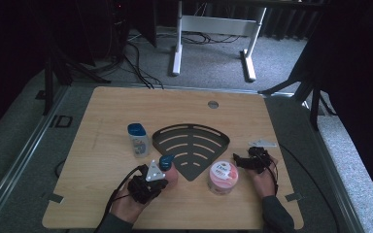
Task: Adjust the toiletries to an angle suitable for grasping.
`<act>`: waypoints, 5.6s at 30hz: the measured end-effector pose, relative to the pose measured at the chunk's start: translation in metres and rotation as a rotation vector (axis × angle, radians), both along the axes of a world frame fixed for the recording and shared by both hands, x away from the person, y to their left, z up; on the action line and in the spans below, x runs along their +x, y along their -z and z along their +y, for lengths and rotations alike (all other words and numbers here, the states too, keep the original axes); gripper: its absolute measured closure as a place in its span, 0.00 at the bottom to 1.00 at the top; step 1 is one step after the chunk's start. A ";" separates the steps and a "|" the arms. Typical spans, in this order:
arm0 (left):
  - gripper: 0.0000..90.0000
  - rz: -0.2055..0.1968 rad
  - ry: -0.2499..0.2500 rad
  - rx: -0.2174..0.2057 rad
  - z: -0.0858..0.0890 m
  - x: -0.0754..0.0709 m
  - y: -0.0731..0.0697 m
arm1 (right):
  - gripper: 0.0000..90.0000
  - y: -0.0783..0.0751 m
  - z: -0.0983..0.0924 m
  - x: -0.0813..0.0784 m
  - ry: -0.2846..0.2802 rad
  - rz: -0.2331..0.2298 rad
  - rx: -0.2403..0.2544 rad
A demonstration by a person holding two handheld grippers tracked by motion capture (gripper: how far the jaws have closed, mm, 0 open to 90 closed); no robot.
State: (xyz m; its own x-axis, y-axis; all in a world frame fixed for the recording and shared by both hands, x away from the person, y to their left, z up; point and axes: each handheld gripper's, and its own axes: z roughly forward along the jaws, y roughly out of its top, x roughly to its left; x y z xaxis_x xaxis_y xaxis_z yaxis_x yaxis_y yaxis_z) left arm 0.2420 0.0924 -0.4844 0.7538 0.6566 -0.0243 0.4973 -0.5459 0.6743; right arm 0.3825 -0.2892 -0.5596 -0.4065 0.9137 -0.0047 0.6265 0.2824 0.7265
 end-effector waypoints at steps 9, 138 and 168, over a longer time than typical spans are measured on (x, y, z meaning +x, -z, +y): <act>0.99 -0.041 0.010 -0.031 -0.034 0.013 0.001 | 0.20 0.000 0.000 0.000 0.000 0.000 0.000; 0.82 -0.003 0.146 -0.064 -0.058 0.054 0.050 | 1.00 -0.018 0.000 -0.066 -0.456 0.058 0.045; 0.94 0.008 0.095 0.009 -0.055 0.060 0.064 | 1.00 -0.018 0.034 -0.073 -0.566 0.081 0.052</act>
